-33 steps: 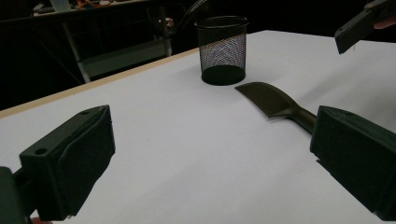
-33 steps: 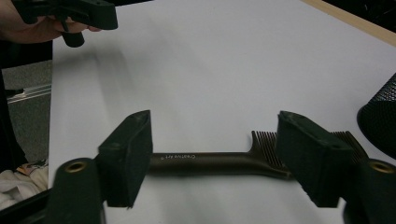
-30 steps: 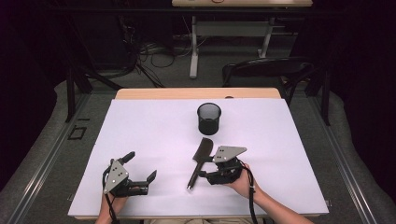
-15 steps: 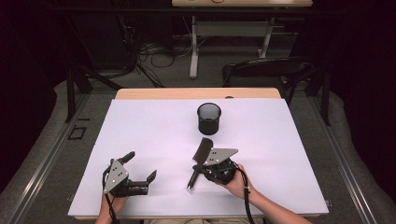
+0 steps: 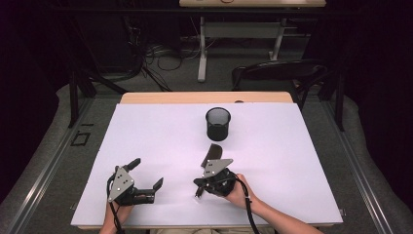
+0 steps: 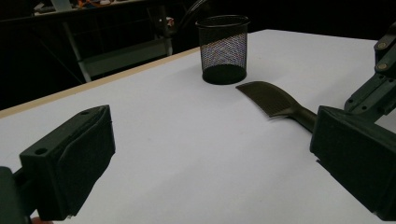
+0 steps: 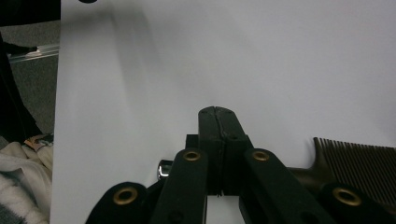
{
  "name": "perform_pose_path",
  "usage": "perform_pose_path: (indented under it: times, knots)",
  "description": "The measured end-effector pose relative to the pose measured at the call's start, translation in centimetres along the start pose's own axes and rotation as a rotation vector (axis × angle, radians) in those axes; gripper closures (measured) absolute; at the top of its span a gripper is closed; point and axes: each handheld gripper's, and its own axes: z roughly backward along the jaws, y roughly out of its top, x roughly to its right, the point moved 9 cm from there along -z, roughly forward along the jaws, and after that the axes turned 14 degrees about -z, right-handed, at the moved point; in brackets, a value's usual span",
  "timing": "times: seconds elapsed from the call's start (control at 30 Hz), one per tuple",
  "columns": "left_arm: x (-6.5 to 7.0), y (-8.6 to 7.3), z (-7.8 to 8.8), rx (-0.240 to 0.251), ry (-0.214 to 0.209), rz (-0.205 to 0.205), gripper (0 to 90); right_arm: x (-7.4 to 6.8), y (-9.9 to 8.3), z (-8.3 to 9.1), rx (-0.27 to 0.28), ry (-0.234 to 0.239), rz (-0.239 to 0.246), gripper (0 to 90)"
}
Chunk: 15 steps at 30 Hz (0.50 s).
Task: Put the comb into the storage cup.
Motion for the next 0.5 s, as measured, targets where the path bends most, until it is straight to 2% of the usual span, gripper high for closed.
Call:
perform_pose_path:
  times: [0.5]
  knots:
    - [0.0,0.0,0.0,0.000,0.000,0.001,0.1,-1.1,-0.9,-2.0,-0.093,0.021,0.034,90.0]
